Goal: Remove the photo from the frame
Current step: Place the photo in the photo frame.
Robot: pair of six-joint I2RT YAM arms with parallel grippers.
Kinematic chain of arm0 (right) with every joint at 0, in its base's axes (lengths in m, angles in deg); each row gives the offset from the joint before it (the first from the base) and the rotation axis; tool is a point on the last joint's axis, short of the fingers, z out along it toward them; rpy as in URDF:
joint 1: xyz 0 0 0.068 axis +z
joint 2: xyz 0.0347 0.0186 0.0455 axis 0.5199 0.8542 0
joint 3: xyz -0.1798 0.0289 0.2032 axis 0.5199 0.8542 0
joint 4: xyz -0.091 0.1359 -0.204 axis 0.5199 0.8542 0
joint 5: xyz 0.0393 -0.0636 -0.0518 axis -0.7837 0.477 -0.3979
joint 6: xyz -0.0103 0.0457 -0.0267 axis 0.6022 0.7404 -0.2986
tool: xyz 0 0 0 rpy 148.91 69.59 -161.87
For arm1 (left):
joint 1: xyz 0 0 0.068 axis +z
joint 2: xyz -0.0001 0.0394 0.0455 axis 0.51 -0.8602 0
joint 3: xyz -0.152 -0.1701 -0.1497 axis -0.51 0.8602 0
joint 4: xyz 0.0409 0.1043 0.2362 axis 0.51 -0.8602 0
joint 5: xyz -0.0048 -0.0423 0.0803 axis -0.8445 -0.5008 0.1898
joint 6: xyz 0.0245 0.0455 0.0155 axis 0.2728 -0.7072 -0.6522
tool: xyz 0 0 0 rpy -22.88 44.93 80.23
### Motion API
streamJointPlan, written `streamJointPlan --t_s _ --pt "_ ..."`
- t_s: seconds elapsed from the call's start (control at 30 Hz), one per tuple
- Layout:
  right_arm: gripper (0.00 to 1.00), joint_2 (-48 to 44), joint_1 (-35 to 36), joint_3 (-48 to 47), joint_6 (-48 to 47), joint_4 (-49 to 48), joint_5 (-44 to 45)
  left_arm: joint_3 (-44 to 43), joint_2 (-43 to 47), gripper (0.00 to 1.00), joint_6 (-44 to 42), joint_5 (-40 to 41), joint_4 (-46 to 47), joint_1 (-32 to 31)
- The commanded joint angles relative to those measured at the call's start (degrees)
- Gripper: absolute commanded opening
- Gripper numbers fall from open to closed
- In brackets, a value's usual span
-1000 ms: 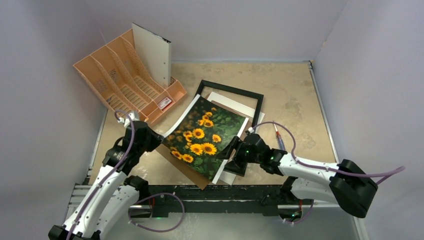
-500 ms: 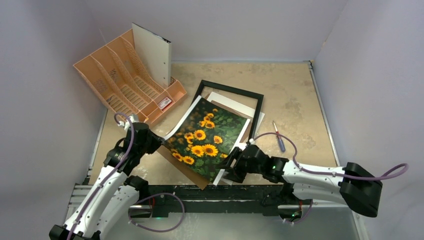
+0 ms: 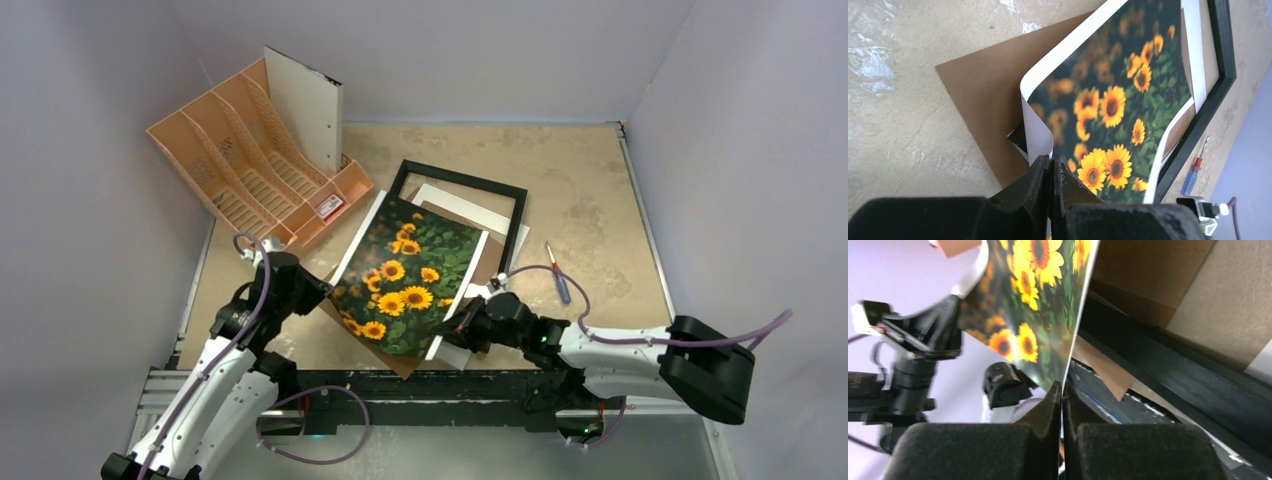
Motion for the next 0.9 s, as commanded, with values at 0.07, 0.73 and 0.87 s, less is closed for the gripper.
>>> streamJointPlan --t_s 0.07,0.73,0.87 --pt "0.00 -10.34 -4.79 -5.08 -6.50 13.14 5.94 1.42 1.52 0.00 -2.35 -2.63 -1.02 0.15" --pt "0.00 -5.64 -23.59 -14.73 -34.93 39.86 3.65 0.03 -2.32 0.23 -11.27 -4.23 -0.13 0.18" --pt "0.13 -5.12 -23.59 -15.60 -38.07 41.44 2.76 0.53 -6.59 0.26 -14.95 -8.74 5.78 0.17"
